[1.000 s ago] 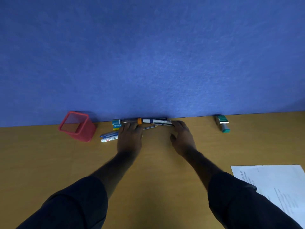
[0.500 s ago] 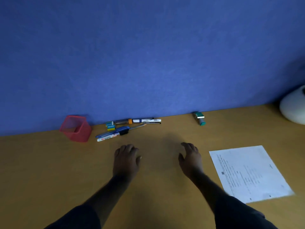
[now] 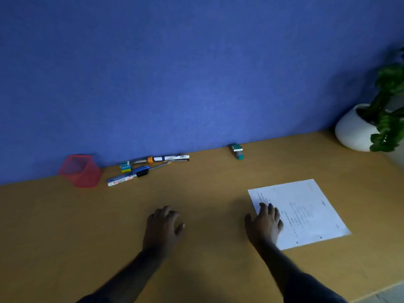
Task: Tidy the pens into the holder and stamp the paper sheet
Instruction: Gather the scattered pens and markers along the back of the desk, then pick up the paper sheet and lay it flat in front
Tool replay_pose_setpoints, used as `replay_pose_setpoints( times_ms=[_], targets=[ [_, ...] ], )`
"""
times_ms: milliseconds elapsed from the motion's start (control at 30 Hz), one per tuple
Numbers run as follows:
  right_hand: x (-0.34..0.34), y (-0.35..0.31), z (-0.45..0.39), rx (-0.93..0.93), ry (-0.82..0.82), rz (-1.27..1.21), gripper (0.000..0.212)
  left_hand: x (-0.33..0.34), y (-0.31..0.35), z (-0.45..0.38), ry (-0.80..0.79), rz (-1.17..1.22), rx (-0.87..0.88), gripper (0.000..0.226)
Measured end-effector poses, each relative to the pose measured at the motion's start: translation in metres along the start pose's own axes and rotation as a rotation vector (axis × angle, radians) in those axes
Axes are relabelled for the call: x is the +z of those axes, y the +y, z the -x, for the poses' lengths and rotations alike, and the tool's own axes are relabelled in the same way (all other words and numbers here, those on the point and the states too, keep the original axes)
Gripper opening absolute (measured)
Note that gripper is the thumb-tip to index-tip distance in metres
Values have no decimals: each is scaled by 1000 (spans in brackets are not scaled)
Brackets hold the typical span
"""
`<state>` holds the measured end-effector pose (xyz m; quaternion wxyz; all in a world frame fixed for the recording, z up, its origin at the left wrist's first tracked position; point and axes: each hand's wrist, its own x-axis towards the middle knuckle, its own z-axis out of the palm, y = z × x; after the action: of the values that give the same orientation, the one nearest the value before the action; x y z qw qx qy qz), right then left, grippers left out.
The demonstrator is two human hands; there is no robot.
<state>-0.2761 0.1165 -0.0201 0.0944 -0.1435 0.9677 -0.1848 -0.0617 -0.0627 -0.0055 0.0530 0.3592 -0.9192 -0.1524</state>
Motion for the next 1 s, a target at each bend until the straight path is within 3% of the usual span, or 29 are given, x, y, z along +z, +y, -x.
replay_pose_setpoints(
  times_ms=[267,367,500,733,867,1000],
  targets=[
    [-12,24,1,-170,-242,-33,53,41,100,10,-110,60,48,45],
    [-24,30,-13,-268,-262,-171,51,58,137,14,-147,29,94,48],
    [-43,49,-47,-384,-239,-127,48,86,172,15,-197,44,132,62],
    [-68,91,-107,-510,-395,243,88,101,198,2,-196,-24,169,65],
    [-62,106,-108,-559,-470,306,103,99,200,-5,-174,-21,105,58],
    [-54,109,-99,-571,-407,284,102,95,207,-9,-137,96,-165,72]
  ],
)
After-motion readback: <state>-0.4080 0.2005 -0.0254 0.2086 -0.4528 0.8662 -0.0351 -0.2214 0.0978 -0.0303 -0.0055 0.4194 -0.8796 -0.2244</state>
